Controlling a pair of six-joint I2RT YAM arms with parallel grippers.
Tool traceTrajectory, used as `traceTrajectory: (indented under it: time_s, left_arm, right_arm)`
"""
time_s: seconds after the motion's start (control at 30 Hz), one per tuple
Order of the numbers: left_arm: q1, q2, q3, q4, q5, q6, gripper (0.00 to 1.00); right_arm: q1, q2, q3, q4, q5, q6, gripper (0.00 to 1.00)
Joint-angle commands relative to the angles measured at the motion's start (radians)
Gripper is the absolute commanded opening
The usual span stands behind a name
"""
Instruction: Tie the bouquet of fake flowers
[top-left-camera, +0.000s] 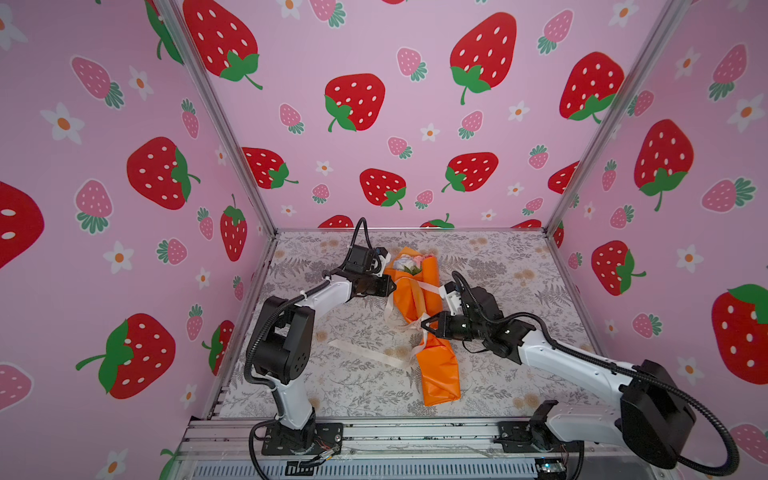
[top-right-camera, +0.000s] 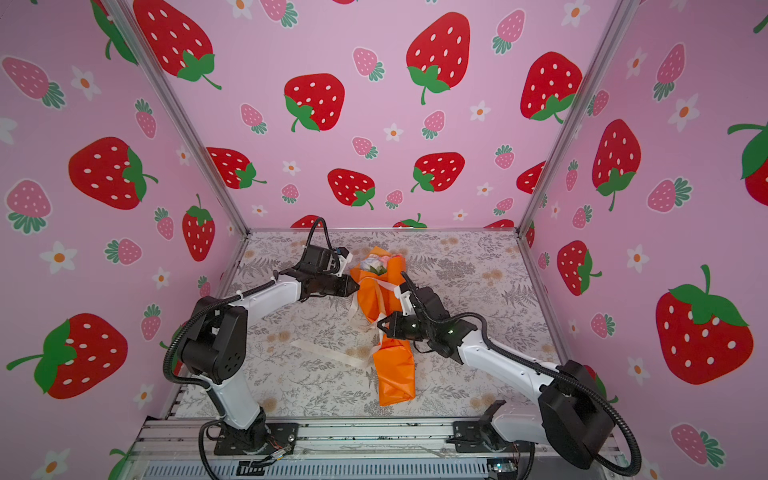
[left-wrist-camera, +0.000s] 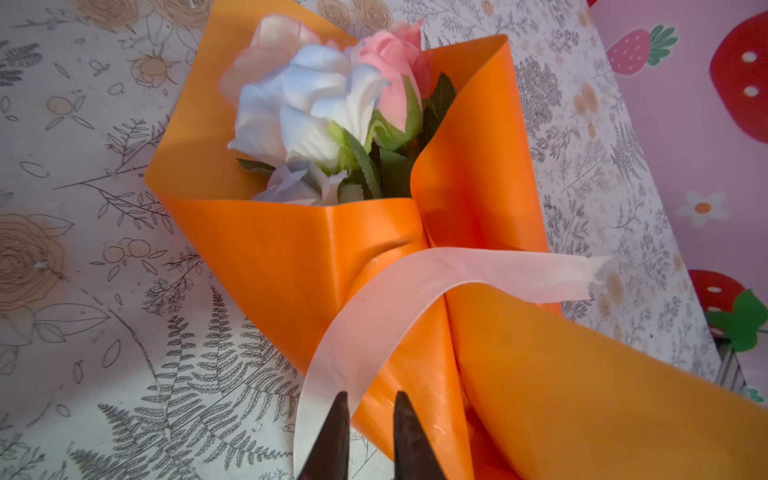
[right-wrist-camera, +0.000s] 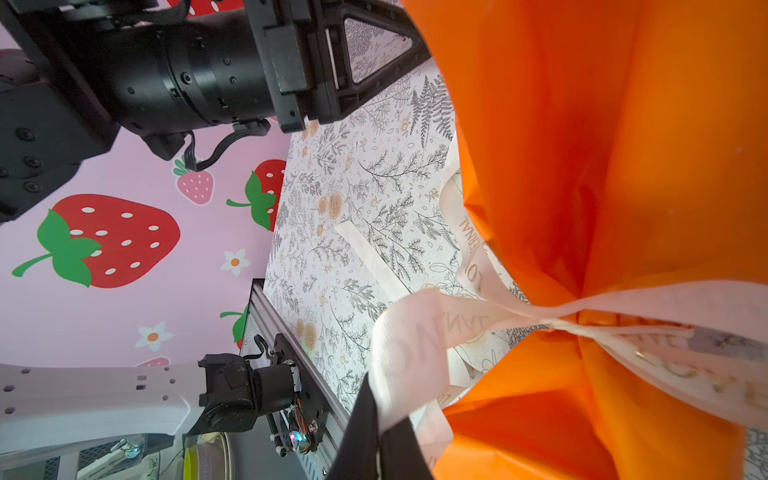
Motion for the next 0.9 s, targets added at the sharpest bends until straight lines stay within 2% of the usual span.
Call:
traceTrajectory:
  time_s: [0.0, 0.17, 0.3, 0.67, 0.87]
  left_arm:
    - [-0.007, 0.016, 0.045, -0.029, 0.006, 0.030, 0.30]
    - [-0.008, 0.063, 0.076, -0.032, -0.015, 0.035, 0.35]
    - [-0.010, 0.083, 0.101, -0.042, -0.026, 0.049, 0.35]
    - [-0.010, 0.024, 0.099, -0.063, -0.053, 0.075, 0.00]
    - [-0.011, -0.026, 0.093, -0.087, -0.082, 0.068, 0.00]
  right_arm:
    - [0.004, -0.007, 0.017, -0.007, 0.013, 0.002, 0.08]
    - [0.006, -0.007, 0.017, -0.009, 0.014, 0.001, 0.08]
    - [0.004, -0.003, 0.020, -0.011, 0.013, 0.004, 0.08]
    - [0.004, -0.003, 0.020, -0.016, 0.016, 0.004, 0.08]
    - [0.004, -0.007, 0.020, -0.016, 0.017, 0.003, 0.08]
